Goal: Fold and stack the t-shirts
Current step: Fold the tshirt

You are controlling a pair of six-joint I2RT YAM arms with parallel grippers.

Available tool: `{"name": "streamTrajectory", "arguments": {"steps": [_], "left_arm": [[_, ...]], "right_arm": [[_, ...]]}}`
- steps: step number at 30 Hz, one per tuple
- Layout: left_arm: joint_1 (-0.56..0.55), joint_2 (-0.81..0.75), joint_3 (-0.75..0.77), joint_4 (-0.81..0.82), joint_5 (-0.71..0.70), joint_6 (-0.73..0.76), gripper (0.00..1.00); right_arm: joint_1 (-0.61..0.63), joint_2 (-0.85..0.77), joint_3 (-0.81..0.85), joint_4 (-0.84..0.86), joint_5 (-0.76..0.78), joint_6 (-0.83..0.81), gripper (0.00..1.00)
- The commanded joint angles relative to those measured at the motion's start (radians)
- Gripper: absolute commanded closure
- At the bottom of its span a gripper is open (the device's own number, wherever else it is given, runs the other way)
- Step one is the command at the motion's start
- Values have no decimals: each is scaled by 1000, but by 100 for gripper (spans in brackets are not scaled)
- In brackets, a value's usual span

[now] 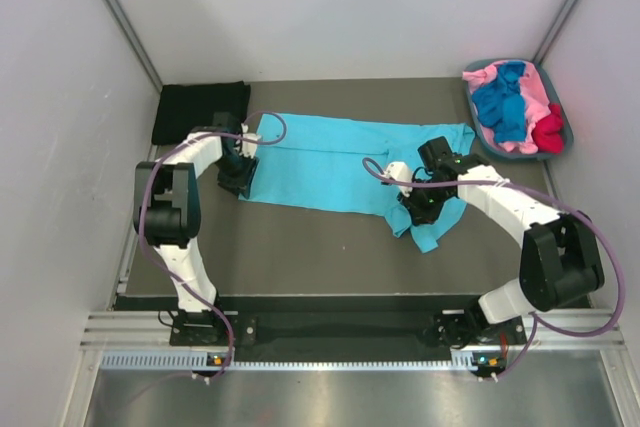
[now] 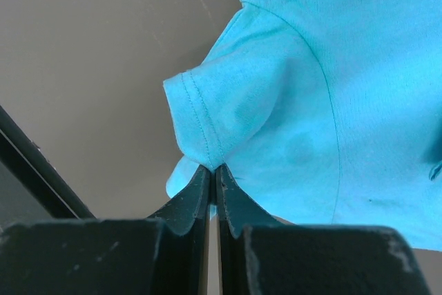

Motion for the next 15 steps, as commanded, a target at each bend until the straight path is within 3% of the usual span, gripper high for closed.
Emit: {"name": "streamTrajectory", "arguments": {"steps": [1, 6, 8, 9, 15], "left_arm": [[7, 0, -15, -13, 2, -3, 58], [7, 15, -2, -30, 24, 9, 76], [7, 18, 4, -38, 27, 14, 89], [7, 25, 8, -41, 28, 15, 100], [7, 29, 114, -92, 51, 20, 100]], "right_arm": [[14, 7, 38, 19, -13, -3, 100], [14, 8, 33, 25, -6, 0, 100], [12, 4, 33, 25, 11, 2, 100], [14, -2, 35, 26, 22, 5, 100], [12, -19, 79, -4, 141, -23, 100]]}}
